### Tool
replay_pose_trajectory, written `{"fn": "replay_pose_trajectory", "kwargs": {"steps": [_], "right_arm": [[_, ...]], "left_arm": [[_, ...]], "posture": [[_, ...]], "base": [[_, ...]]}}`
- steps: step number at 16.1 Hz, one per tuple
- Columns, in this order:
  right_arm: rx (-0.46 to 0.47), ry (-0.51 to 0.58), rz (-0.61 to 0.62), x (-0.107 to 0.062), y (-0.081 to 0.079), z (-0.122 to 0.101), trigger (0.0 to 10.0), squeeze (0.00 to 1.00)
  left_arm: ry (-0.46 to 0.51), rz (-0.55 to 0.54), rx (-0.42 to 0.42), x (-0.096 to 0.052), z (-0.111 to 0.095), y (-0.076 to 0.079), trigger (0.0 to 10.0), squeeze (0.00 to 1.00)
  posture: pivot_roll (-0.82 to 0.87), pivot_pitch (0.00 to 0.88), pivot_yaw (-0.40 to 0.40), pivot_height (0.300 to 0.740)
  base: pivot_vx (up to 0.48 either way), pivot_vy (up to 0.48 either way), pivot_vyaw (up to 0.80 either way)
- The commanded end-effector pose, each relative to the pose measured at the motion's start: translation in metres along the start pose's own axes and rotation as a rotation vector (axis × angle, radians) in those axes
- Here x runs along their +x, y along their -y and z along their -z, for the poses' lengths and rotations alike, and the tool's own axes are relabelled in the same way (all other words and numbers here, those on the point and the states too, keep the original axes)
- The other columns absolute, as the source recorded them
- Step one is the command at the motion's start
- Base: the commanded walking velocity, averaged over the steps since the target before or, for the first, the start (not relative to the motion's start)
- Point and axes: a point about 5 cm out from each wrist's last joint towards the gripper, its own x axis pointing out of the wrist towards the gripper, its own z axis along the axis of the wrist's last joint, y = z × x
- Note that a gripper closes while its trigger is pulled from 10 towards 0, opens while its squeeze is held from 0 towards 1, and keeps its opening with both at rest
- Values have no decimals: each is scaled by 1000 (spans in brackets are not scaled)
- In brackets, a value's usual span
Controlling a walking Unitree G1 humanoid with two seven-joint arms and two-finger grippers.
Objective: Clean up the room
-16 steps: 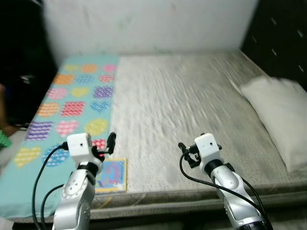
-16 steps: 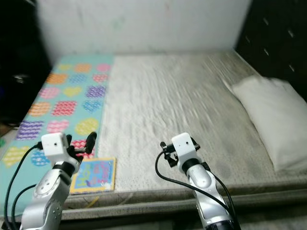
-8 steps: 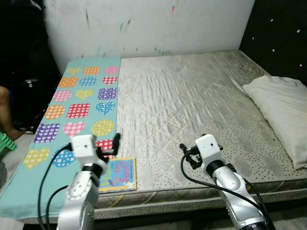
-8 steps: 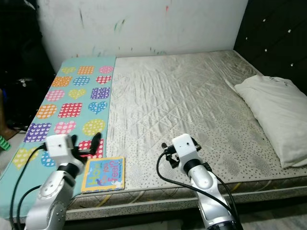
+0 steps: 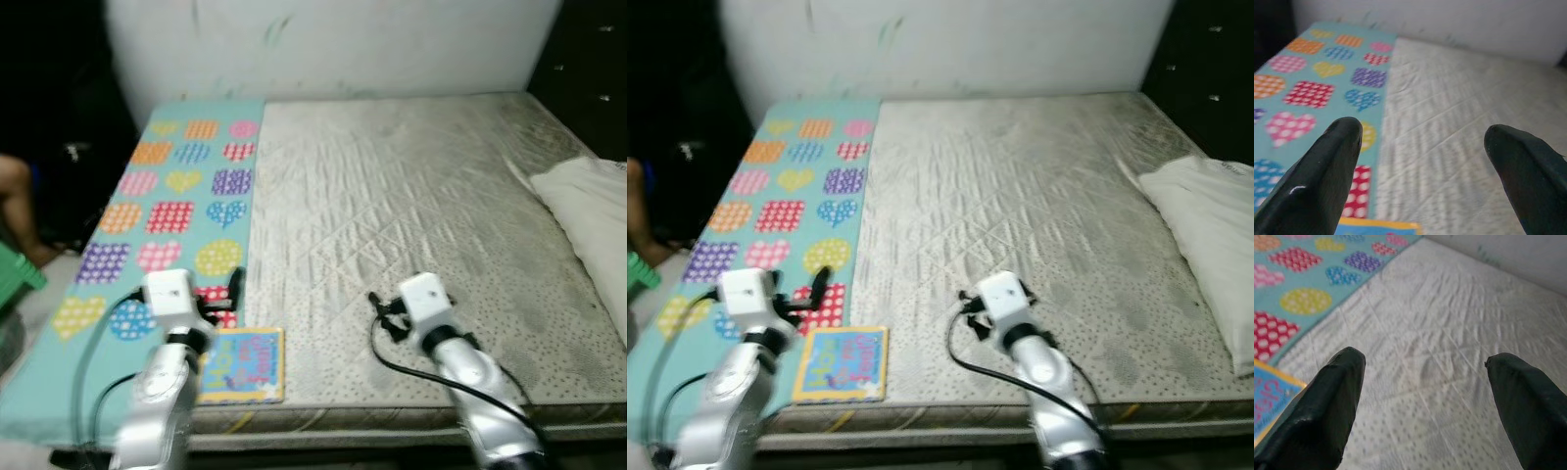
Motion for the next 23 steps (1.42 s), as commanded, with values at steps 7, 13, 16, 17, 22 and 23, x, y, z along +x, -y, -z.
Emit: {"fn": "replay_pose_trajectory", "kwargs": {"steps": [7, 13, 16, 17, 22, 23], "right_arm": [[-10, -8, 37, -4, 12, 4, 10000, 0], [-18, -2, 29, -2, 12, 3, 10000, 0], [-25, -5, 23, -2, 12, 4, 10000, 0], [-31, -6, 18, -2, 11, 4, 10000, 0], [-40, -7, 15, -3, 11, 5, 10000, 0], [-40, -7, 16, -3, 10, 5, 10000, 0]], "left_arm": [[3, 41, -13, 4, -1, 10, 10000, 0], [-1, 43, -21, 5, 0, 11, 10000, 0], [15, 33, -16, 4, -1, 11, 10000, 0], [29, 48, -37, 3, -3, 11, 10000, 0], [50, 79, -55, 1, -6, 13, 10000, 0], [50, 84, -52, 1, -6, 14, 10000, 0]], "posture": [[-191, 0, 44, 740], [-191, 0, 43, 740], [-191, 0, 40, 740], [-191, 0, 40, 740], [-191, 0, 42, 740], [-191, 0, 42, 740]], "base": [[0, 137, 0], [0, 480, 0], [0, 301, 0], [0, 0, 0], [242, 0, 0], [405, 0, 0]]}}
